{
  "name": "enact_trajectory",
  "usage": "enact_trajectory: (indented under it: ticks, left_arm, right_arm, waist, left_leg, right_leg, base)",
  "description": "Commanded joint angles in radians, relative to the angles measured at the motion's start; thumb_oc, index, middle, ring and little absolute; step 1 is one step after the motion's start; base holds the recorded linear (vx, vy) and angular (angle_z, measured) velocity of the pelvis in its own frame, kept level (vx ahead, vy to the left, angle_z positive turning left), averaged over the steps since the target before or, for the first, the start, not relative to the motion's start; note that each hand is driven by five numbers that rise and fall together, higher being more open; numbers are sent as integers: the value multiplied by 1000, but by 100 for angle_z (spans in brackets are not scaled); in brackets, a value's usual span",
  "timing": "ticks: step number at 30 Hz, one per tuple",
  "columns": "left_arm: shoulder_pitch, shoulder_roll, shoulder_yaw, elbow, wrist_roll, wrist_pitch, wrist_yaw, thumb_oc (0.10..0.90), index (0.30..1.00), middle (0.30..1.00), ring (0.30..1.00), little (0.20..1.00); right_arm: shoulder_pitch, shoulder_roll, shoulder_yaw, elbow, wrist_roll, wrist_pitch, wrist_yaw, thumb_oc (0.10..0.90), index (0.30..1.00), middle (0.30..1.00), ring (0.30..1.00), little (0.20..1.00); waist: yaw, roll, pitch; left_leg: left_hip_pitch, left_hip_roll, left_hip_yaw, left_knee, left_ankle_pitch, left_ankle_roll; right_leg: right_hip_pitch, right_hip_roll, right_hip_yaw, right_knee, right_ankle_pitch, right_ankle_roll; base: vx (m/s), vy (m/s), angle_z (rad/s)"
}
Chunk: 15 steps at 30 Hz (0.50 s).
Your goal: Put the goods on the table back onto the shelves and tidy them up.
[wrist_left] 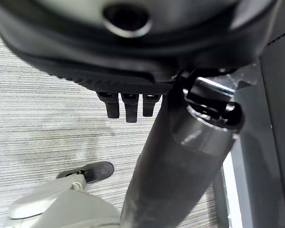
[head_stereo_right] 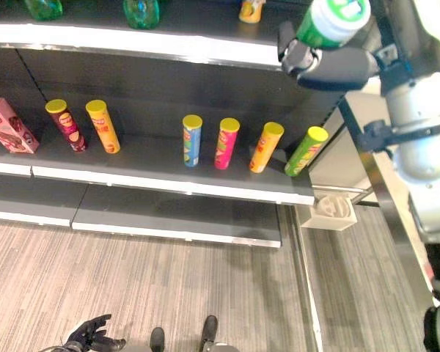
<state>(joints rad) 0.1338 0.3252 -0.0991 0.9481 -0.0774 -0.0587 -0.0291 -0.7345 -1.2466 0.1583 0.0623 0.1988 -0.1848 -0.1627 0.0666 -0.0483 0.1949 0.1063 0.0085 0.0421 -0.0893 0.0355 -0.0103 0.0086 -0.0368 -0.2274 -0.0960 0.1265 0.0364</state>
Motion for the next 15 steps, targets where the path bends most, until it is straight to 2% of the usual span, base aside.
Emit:
enact_trajectory:
  ticks: [1, 2, 3, 4, 5, 7, 8, 11, 12, 13, 15]
  left_arm:
    - [-9, 77, -29, 18, -29, -9, 23, 800, 900, 900, 900, 900]
    - [-9, 77, -28, 31, -36, -10, 24, 800, 900, 900, 900, 900]
    - [-8, 79, -29, 32, -41, -9, 24, 800, 900, 900, 900, 900]
    - [-19, 100, -38, 28, -70, -8, 25, 800, 900, 900, 900, 900]
    - [-20, 97, -37, 28, -70, -8, 25, 800, 900, 900, 900, 900]
    - [-34, 106, -41, 24, -92, -9, 28, 800, 900, 900, 900, 900]
    - [-42, 110, -46, 20, -123, -15, 35, 800, 900, 900, 900, 900]
    - [-37, 101, -45, 14, -144, -12, 33, 800, 900, 900, 900, 900]
    - [-37, 99, -44, 14, -144, -12, 33, 800, 900, 900, 900, 900]
    - [-34, 99, -48, 13, -142, -13, 33, 800, 900, 900, 900, 900]
    - [-38, 106, -64, 20, -134, -16, 36, 800, 900, 900, 900, 900]
  right_arm:
    - [-156, -53, 36, 40, 28, -20, -65, 400, 300, 300, 300, 300]
    - [-241, -58, 127, 100, 54, -20, -55, 400, 300, 300, 300, 300]
    - [-267, -55, 155, 121, 70, -20, -51, 400, 300, 300, 300, 300]
    - [-392, -60, 266, 204, 113, -21, -37, 400, 300, 300, 300, 300]
    - [-404, -60, 277, 209, 114, -22, -37, 400, 300, 300, 300, 300]
    - [-506, -69, 365, 257, 133, -19, -30, 400, 300, 300, 300, 300]
    - [-576, -69, 432, 313, 145, -13, -24, 400, 300, 300, 300, 300]
    - [-681, -71, 531, 368, 155, -1, -22, 400, 300, 300, 300, 300]
    - [-689, -70, 539, 370, 156, -2, -21, 400, 300, 300, 300, 300]
    - [-700, -68, 548, 383, 155, 0, -25, 400, 300, 300, 300, 300]
    - [-732, -70, 562, 422, 142, 0, -39, 400, 300, 300, 300, 300]
  waist:
    - [51, -51, -84]
    - [55, -56, -82]
    - [57, -58, -79]
    - [78, -78, -39]
    - [75, -76, -38]
    - [86, -91, -10]
    - [97, -100, 6]
    - [97, -94, -2]
    - [97, -93, -2]
    - [98, -91, -8]
    - [108, -81, -22]
  left_leg:
    - [-18, 43, 13, 2, -52, -74]
    - [-11, 52, 8, 2, -51, -81]
    - [-7, 58, 6, 2, -47, -85]
    - [-75, 66, -11, 137, -58, -106]
    - [-81, 65, -13, 146, -63, -106]
    - [-152, 49, -29, 272, -64, -123]
    - [-211, 56, -33, 358, -32, -130]
    - [-226, 93, -29, 278, -20, -125]
    - [-223, 92, -28, 272, -17, -125]
    - [-221, 105, -36, 230, 0, -125]
    - [-265, 143, -75, 70, 80, -135]
  right_leg:
    - [54, -35, -35, 9, -100, 109]
    - [60, -30, -45, 9, -106, 103]
    - [62, -26, -49, 9, -109, 101]
    - [75, -26, -64, 9, -120, 81]
    - [74, -26, -66, 9, -120, 81]
    - [85, -34, -80, 9, -123, 70]
    - [95, -34, -94, 9, -131, 63]
    - [100, -31, -100, 9, -141, 74]
    - [100, -31, -100, 9, -141, 74]
    - [98, -30, -95, 9, -143, 76]
    - [102, -21, -80, 9, -175, 82]
  base:
    - [64, -136, 19]
    - [67, -145, 20]
    - [13, -258, 23]
    - [-30, -182, 13]
    - [-66, -182, 28]
    - [-48, -106, 51]
    - [-12, -94, 38]
    - [74, -5, 30]
    - [85, 32, 34]
    - [98, 47, 17]
    - [214, 112, 1]
